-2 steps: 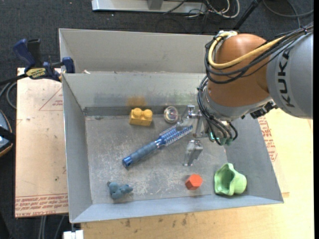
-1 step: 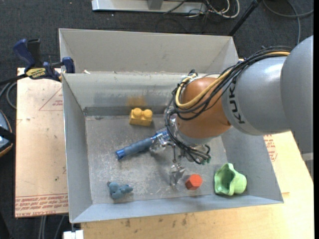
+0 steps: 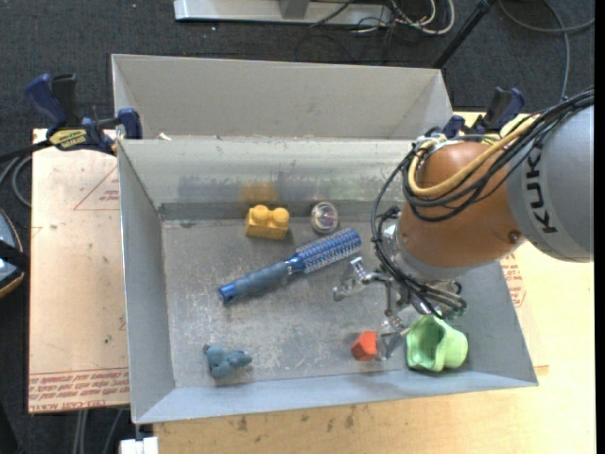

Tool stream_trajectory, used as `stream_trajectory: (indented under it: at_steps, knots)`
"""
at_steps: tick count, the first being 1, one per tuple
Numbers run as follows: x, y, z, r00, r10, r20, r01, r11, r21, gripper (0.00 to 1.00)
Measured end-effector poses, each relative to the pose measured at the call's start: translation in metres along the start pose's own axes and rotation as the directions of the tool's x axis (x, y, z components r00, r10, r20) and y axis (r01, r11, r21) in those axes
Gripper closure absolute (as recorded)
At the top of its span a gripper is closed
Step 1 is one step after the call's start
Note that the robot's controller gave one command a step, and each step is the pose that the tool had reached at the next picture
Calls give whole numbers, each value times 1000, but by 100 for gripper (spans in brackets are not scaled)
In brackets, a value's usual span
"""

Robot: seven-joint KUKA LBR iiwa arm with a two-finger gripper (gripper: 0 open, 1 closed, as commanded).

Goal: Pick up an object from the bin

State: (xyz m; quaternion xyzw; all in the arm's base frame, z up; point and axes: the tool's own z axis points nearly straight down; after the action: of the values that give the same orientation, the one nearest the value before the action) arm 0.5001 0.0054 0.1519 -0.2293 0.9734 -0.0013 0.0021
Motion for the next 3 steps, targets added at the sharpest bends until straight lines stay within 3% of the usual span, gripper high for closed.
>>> stream_trajectory:
  at_steps: [1, 2, 3]
  knots:
    - [-54, 25, 80, 999, 42, 0, -42, 999, -3, 0]
    - [22, 1, -9, 981, -193, -1, 193, 981, -3, 0]
    - [11, 8, 67, 994, -111, 16, 111, 994, 4, 0]
